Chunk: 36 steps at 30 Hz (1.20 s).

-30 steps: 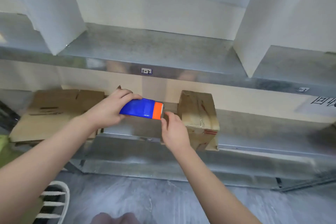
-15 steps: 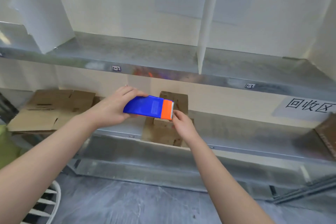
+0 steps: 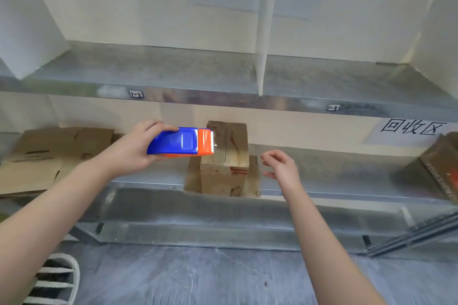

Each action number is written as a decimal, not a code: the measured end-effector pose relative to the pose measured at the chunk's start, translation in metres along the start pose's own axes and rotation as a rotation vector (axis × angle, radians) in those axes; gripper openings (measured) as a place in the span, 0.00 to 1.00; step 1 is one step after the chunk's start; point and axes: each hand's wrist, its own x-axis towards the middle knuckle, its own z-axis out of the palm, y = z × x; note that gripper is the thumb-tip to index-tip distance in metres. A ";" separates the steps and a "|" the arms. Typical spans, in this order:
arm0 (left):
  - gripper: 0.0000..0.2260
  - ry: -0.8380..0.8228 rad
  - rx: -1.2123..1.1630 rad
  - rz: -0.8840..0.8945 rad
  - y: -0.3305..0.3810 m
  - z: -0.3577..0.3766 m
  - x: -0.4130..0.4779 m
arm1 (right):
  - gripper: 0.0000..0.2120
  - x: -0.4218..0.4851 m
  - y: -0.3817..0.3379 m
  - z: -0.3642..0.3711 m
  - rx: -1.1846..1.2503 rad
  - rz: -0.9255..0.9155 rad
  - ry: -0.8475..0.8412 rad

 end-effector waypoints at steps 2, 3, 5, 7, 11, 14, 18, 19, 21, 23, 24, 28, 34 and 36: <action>0.28 -0.009 -0.022 0.054 0.006 0.007 0.009 | 0.05 0.001 -0.003 0.021 -0.176 -0.110 -0.050; 0.28 -0.015 -0.031 0.083 0.010 0.012 0.015 | 0.09 0.003 -0.003 0.032 -0.258 -0.173 -0.060; 0.27 -0.015 -0.046 0.122 0.016 0.019 0.025 | 0.20 0.009 -0.001 0.047 -0.416 -0.289 -0.063; 0.27 -0.009 -0.062 0.131 0.021 0.022 0.033 | 0.29 0.017 0.004 0.053 -0.603 -0.365 -0.062; 0.26 -0.019 -0.063 0.152 0.024 0.021 0.043 | 0.28 0.025 0.011 0.050 -0.902 -0.508 0.002; 0.27 -0.029 -0.058 0.160 0.022 0.021 0.046 | 0.29 0.027 0.008 0.048 -0.928 -0.561 0.042; 0.26 -0.029 -0.051 0.172 0.020 0.026 0.048 | 0.23 0.030 0.006 0.049 -0.728 -0.516 -0.005; 0.26 -0.028 -0.052 0.177 0.020 0.027 0.049 | 0.23 0.030 0.004 0.050 -0.644 -0.477 -0.033; 0.26 -0.034 -0.058 0.191 0.019 0.031 0.050 | 0.20 0.031 0.001 0.054 -0.547 -0.418 -0.073; 0.26 -0.052 -0.060 0.194 0.017 0.033 0.052 | 0.13 0.033 -0.001 0.057 -0.517 -0.427 -0.060; 0.27 -0.056 -0.056 0.190 0.016 0.035 0.052 | 0.11 0.033 -0.002 0.057 -0.513 -0.448 -0.035; 0.29 -0.061 -0.004 0.155 0.005 0.038 0.050 | 0.09 0.031 -0.001 0.056 -0.567 -0.470 0.030; 0.31 -0.098 0.025 0.110 -0.028 0.032 0.022 | 0.08 0.022 0.020 0.030 -0.576 -0.275 0.133; 0.31 -0.096 0.011 0.025 -0.049 0.024 0.001 | 0.08 0.022 0.030 0.004 -0.600 -0.212 0.175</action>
